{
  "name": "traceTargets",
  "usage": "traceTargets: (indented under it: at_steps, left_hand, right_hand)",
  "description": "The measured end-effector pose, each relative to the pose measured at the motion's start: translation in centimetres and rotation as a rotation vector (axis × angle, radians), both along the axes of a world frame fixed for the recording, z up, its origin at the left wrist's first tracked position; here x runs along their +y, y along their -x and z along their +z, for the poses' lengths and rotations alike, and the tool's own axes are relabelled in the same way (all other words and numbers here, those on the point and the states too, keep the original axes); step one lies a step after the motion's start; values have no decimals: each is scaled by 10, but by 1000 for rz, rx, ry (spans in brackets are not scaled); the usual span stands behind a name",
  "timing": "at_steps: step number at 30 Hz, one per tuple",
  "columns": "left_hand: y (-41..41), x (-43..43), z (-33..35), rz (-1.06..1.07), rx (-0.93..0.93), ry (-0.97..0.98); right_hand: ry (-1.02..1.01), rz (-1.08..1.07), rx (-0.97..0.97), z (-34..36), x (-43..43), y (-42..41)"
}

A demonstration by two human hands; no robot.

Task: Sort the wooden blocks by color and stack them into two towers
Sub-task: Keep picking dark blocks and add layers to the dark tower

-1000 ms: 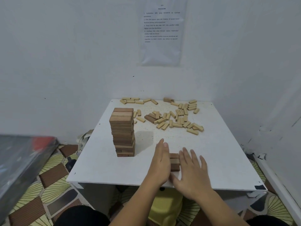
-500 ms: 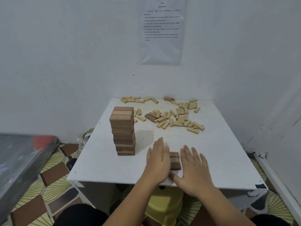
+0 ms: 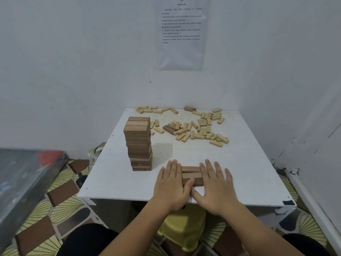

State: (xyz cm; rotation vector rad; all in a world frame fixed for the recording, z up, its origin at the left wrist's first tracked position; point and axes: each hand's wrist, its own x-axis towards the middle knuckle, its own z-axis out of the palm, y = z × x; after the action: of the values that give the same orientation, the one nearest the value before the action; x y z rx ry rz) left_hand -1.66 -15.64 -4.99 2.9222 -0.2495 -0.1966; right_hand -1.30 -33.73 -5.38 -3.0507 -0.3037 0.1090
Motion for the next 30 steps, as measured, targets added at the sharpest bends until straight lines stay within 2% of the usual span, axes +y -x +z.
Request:
traceTargets:
  at_steps: [7, 13, 18, 23, 30]
  left_hand:
    - [-2, 1, 6, -13, 25, 42]
    - [-10, 12, 27, -100, 1, 195]
    - [-23, 16, 46, -236, 46, 123]
    - [-34, 17, 48, -210, 18, 67]
    - [-41, 17, 56, -196, 43, 49]
  right_hand:
    - [5, -4, 11, 3, 0, -1]
    - [-183, 11, 145, 16, -14, -13]
    - [-296, 81, 156, 31, -22, -21]
    - [-301, 160, 132, 39, -12, -27]
    - [-388, 154, 141, 42, -5, -30]
